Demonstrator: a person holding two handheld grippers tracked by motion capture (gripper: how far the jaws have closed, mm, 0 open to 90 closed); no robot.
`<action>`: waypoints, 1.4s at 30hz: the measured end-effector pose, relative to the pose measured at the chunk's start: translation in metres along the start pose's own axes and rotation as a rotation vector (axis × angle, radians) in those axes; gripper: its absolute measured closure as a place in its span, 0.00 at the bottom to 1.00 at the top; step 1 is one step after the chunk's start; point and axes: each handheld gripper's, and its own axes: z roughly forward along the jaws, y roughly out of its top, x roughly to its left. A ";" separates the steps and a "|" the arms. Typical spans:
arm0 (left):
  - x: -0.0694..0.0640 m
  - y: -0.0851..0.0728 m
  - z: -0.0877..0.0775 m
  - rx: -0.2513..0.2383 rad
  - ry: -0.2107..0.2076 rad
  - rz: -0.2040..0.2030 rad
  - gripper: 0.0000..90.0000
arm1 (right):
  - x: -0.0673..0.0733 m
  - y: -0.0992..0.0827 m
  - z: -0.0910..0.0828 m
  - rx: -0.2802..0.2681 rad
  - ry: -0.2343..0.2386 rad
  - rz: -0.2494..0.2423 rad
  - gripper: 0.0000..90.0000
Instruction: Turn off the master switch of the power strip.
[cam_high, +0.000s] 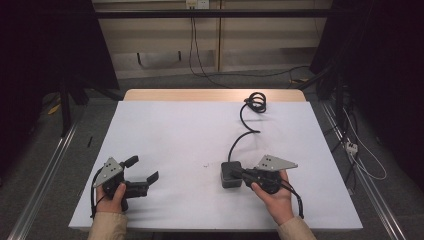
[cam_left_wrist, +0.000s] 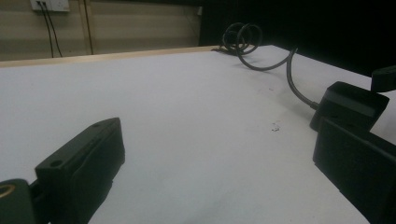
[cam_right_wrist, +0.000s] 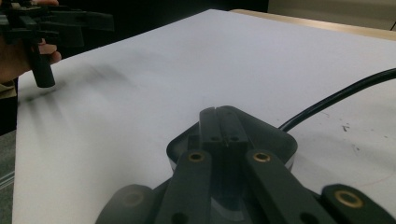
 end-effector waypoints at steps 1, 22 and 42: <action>0.000 0.000 0.000 0.000 0.001 0.001 0.02 | 0.000 0.000 0.001 0.001 0.001 -0.002 1.00; -0.001 0.000 0.000 0.000 -0.001 0.001 0.02 | 0.003 -0.003 0.004 0.020 -0.003 -0.047 1.00; -0.002 0.000 0.001 0.001 -0.002 0.006 0.02 | 0.002 -0.005 0.004 0.013 0.002 -0.045 1.00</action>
